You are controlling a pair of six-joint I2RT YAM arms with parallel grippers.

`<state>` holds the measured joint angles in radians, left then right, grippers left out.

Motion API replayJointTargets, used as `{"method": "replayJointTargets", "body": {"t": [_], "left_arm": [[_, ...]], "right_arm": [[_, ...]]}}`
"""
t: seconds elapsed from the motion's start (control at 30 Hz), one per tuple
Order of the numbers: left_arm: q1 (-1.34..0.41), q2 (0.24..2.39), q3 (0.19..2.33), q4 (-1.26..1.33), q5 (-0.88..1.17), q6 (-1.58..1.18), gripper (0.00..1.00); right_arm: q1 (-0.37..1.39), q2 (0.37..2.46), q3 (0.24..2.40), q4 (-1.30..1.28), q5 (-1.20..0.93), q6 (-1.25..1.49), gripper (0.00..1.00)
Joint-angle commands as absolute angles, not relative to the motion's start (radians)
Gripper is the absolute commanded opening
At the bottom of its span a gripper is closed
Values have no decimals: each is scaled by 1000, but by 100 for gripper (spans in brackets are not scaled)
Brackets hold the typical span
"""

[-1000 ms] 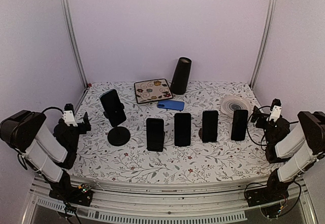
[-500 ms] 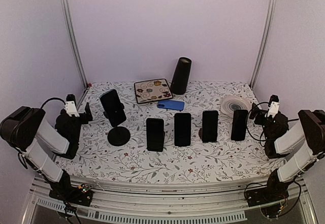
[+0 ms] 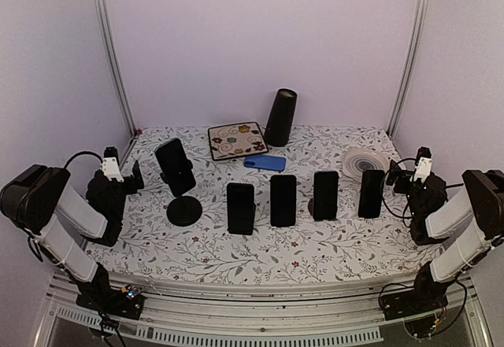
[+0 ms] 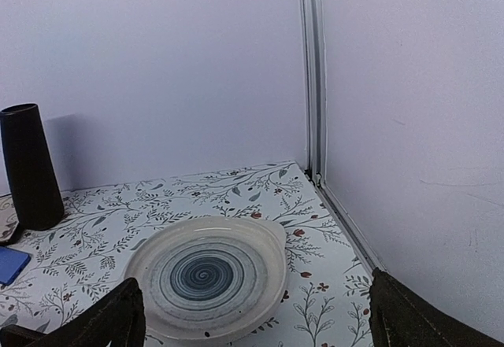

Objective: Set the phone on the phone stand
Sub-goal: Reset both arms

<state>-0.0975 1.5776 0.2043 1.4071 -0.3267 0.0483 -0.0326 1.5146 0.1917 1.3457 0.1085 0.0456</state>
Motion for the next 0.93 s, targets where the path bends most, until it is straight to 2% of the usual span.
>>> {"method": "replayJointTargets", "body": {"t": [0.0,0.2,0.9], "left_arm": [[-88,1568,215,1396,-330,44,97],[-89,1568,215,1396,-330,43,97],[-89,1568,215,1396,-330,44,97]], "right_arm": [[-26,1531,221,1322,60,20,99],[-26,1534,237,1298,2,11,99],[-25,1535,238,1295,1,-20,99]]}}
